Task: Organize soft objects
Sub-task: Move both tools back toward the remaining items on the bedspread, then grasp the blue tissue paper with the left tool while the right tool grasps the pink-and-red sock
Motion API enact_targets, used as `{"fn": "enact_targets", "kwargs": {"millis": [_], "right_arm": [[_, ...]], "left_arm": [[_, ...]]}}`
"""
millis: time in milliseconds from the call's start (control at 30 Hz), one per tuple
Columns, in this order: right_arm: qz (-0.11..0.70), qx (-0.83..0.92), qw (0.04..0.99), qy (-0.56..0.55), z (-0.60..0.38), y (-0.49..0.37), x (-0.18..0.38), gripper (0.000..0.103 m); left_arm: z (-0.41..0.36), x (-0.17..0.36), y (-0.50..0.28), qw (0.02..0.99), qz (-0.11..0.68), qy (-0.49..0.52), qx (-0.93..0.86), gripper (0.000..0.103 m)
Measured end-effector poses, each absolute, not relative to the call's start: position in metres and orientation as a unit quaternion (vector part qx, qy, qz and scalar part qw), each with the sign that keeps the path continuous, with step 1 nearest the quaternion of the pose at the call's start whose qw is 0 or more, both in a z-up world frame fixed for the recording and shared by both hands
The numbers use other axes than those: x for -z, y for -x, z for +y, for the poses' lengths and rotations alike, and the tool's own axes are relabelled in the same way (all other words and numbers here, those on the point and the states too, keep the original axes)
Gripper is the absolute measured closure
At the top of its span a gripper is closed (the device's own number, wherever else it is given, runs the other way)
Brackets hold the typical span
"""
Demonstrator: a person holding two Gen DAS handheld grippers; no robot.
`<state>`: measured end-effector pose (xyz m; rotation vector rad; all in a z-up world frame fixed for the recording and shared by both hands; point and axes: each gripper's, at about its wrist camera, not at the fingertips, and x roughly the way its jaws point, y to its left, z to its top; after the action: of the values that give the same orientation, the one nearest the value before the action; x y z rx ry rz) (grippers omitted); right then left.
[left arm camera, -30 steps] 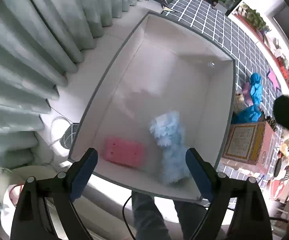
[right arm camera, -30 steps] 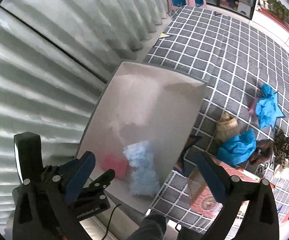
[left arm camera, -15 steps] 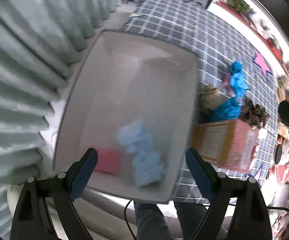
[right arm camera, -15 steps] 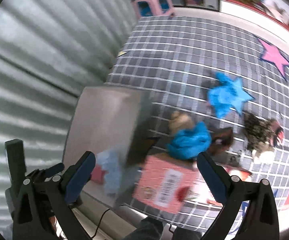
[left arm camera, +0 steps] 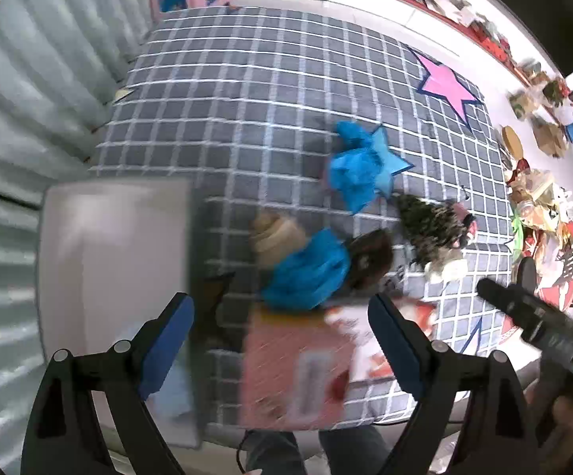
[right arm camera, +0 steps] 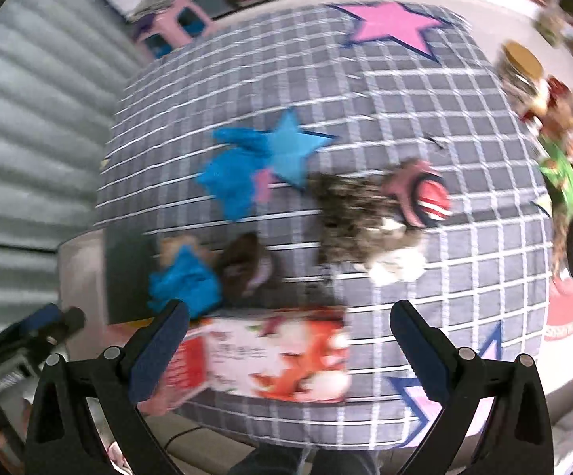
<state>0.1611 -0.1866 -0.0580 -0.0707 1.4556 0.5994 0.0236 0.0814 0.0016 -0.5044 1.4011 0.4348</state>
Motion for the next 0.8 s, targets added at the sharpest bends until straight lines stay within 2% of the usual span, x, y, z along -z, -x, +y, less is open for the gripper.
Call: {"fn": "enact_targets", "kwargs": {"millis": [333, 800], "right_arm": [[0.689, -0.221, 0.69, 0.019, -0.243, -0.215, 0.105, 0.001], [0.71, -0.2, 0.674, 0.041, -0.248, -0.267, 0.158, 0.001]], "left_arm": [[0.058, 0.062, -0.129, 0.668, 0.687, 0.189, -0.212, 0.011], [0.065, 0.138, -0.176, 0.621, 0.723, 0.161, -0.256, 0.011]]}}
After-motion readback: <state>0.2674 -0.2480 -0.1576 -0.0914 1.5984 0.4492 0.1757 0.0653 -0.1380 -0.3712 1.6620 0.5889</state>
